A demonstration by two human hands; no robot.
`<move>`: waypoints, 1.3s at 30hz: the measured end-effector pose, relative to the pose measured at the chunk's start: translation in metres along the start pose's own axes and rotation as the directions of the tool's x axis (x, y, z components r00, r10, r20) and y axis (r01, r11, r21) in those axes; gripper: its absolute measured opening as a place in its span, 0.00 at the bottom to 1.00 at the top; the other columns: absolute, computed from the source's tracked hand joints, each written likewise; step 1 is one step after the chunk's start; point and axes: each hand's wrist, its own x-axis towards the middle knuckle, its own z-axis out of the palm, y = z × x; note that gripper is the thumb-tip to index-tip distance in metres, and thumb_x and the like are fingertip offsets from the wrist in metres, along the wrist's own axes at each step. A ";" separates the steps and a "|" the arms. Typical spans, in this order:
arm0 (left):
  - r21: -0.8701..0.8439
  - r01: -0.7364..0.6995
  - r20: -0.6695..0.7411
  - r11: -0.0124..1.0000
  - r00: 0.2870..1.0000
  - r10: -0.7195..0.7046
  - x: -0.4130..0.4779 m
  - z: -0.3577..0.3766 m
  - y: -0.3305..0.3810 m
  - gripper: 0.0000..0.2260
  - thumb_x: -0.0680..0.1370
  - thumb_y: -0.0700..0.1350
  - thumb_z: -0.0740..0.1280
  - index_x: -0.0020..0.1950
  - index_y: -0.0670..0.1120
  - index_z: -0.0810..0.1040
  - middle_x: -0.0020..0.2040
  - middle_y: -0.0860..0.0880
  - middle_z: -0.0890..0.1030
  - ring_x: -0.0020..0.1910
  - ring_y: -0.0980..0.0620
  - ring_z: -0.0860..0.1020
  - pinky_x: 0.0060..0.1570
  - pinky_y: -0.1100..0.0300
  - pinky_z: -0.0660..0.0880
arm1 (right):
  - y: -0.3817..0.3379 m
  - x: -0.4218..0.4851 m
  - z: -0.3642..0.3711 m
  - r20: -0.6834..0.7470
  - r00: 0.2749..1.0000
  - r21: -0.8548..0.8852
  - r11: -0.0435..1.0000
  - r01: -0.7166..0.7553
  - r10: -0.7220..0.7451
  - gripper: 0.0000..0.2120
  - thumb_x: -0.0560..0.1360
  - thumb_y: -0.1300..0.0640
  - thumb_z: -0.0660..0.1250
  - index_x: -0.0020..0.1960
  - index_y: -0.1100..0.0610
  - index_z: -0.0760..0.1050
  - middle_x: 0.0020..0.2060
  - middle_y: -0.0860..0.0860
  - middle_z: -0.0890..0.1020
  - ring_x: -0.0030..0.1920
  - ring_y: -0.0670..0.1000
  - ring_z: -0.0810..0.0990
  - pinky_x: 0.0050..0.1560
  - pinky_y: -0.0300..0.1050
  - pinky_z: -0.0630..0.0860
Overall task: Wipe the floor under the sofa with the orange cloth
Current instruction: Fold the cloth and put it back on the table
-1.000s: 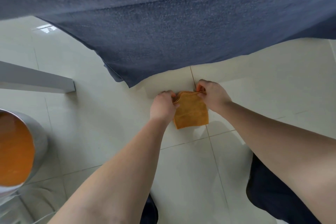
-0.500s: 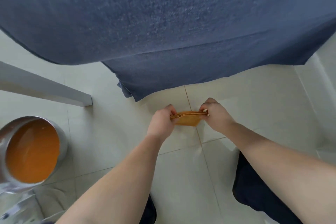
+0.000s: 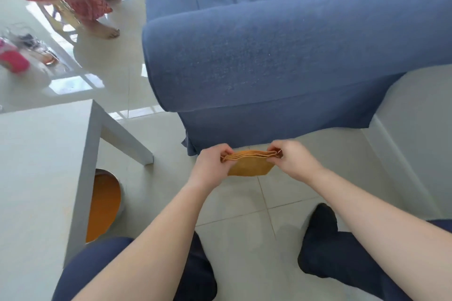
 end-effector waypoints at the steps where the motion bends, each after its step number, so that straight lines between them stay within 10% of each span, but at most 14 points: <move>1: -0.010 -0.020 -0.010 1.000 1.000 0.020 -0.009 -0.011 0.004 0.03 0.78 0.48 0.74 0.46 0.56 0.83 0.40 0.58 0.84 0.41 0.56 0.81 0.39 0.60 0.77 | -0.011 -0.008 -0.008 -0.015 1.000 0.006 1.000 0.014 -0.013 0.03 0.76 0.54 0.74 0.47 0.49 0.80 0.41 0.44 0.83 0.43 0.48 0.80 0.42 0.42 0.74; 14: -0.016 -0.148 -0.325 0.989 0.936 0.135 -0.138 -0.169 0.002 0.04 0.79 0.45 0.76 0.48 0.51 0.82 0.46 0.54 0.84 0.47 0.55 0.82 0.47 0.61 0.81 | -0.191 -0.058 -0.040 -0.093 0.928 0.011 0.932 0.363 -0.360 0.07 0.77 0.55 0.74 0.46 0.45 0.77 0.42 0.42 0.83 0.44 0.44 0.82 0.46 0.47 0.81; 25: -0.238 -0.050 -0.526 0.970 0.846 -0.086 -0.236 -0.266 -0.077 0.06 0.77 0.43 0.78 0.51 0.51 0.84 0.44 0.53 0.86 0.39 0.53 0.85 0.40 0.62 0.81 | -0.342 -0.048 0.022 0.022 0.844 0.110 0.840 0.531 -0.536 0.02 0.79 0.54 0.73 0.52 0.51 0.83 0.44 0.46 0.84 0.40 0.48 0.83 0.37 0.38 0.80; 31: -0.385 0.018 -0.553 0.923 0.796 -0.246 -0.266 -0.289 -0.135 0.04 0.78 0.44 0.77 0.50 0.52 0.87 0.45 0.50 0.87 0.41 0.46 0.87 0.50 0.44 0.85 | -0.415 -0.015 0.075 0.210 0.806 0.102 0.833 0.545 -0.553 0.04 0.82 0.58 0.68 0.56 0.53 0.79 0.50 0.50 0.82 0.38 0.52 0.86 0.32 0.42 0.84; 39: -0.378 0.267 -0.707 0.886 0.535 -0.463 -0.285 -0.288 -0.194 0.05 0.78 0.45 0.74 0.52 0.52 0.84 0.48 0.55 0.85 0.45 0.50 0.85 0.53 0.46 0.83 | -0.498 0.005 0.162 0.304 0.721 0.141 0.777 0.613 -0.623 0.18 0.78 0.58 0.72 0.67 0.50 0.77 0.63 0.49 0.81 0.58 0.51 0.82 0.63 0.52 0.78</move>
